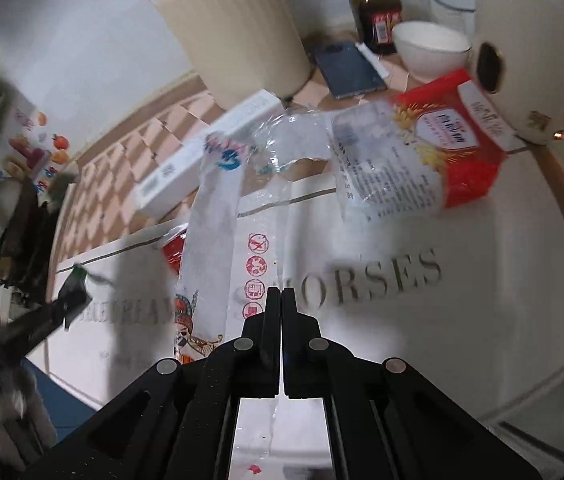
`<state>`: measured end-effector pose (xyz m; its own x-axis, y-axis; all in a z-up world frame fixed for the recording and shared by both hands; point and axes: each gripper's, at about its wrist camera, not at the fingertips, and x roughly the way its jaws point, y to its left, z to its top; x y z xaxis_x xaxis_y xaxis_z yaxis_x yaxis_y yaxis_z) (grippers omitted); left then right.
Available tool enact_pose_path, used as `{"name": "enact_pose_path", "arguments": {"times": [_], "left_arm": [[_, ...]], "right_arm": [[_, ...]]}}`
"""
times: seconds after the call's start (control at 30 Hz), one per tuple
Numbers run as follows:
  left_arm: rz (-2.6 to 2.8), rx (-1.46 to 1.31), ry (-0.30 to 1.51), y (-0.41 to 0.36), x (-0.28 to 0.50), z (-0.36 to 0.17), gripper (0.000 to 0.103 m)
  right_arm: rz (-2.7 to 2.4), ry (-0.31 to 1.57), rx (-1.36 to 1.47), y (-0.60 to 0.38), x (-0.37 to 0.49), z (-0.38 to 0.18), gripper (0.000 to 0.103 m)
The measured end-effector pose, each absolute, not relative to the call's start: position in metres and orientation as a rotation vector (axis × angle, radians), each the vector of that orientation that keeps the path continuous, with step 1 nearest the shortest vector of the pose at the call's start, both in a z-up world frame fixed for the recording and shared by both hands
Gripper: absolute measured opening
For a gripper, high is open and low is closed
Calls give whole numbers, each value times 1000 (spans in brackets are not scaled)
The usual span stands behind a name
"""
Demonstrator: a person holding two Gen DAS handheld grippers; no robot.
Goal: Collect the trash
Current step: 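Grasp the white-green sachet with the left gripper while the right grasps the clear wrapper, then lower the sachet and wrapper into the grey bin and open both grippers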
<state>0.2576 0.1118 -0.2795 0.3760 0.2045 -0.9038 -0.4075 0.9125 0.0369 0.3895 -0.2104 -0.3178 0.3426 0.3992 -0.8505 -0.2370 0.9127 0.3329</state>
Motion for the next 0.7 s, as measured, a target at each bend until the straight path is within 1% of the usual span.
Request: {"name": "enact_pose_path", "arguments": {"times": [0.2,0.33,0.47,0.53,0.63,0.7], "left_arm": [[342,-282,1108,97,180,-265,8],[275,-333,1156,85,130,-289,8],[222,-342,1282,69,93,-348,8],[198,-361,1364,61,78,-388,8],[178,-385,1484,49,66,-462,8],[182,-407,1538,48,62,-506,8]], "right_arm": [[427,1106,175,-219,300,-286,0],[431,1109,162,-229,228,-282,0],[415,1178,172,-241,150,-313,0],[404,1250,173,-245,118,-345,0],[378,1349,160,-251,88,-399,0],[349,1430,148,-255,70,-451,0]]}}
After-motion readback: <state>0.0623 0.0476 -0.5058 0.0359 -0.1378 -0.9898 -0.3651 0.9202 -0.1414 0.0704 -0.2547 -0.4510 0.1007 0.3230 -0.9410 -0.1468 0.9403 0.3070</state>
